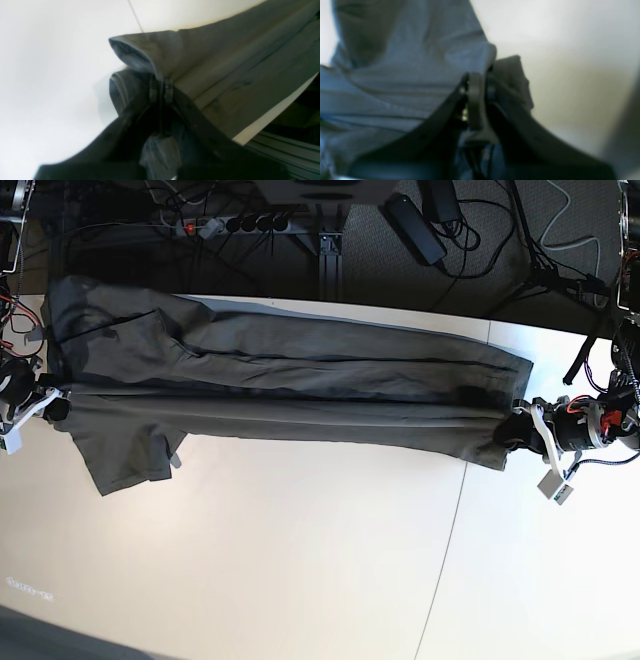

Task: Fold the T-shirt properly
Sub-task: 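Lift both hem corners and fold them over toward the collar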

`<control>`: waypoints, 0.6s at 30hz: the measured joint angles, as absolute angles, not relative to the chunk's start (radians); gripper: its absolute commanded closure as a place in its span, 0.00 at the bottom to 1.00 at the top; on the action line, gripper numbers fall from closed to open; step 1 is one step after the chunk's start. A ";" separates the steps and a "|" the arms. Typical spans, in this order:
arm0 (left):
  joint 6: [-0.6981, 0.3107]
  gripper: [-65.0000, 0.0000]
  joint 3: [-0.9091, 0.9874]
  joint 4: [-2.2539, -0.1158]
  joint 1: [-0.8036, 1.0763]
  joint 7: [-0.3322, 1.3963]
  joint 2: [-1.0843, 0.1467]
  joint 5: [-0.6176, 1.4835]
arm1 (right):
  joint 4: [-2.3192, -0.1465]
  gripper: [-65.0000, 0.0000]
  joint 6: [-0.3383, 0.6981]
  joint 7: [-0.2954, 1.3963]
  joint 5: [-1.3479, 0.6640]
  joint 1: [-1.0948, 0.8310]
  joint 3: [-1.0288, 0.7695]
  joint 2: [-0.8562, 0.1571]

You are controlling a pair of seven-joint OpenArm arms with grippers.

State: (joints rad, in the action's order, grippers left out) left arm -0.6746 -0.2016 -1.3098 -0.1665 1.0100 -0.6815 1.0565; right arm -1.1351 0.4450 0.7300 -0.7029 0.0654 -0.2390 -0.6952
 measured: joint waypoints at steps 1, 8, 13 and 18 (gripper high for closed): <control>-0.675 1.00 -0.202 -1.310 -0.167 1.010 -0.682 1.053 | -1.135 0.55 0.445 0.727 -0.682 0.067 -0.239 -0.696; -0.675 1.00 -0.202 -1.310 -0.167 1.010 -0.685 1.048 | -1.140 0.43 0.445 0.713 -0.687 0.122 -0.289 -0.696; -0.675 1.00 -0.202 -1.310 -0.163 1.010 -0.685 1.048 | -1.142 0.43 0.445 0.708 -0.697 0.190 -0.310 -0.697; -0.675 1.00 -0.202 -1.310 -0.161 1.010 -0.685 1.053 | -1.056 0.43 0.444 0.705 -0.670 0.256 -0.287 -0.638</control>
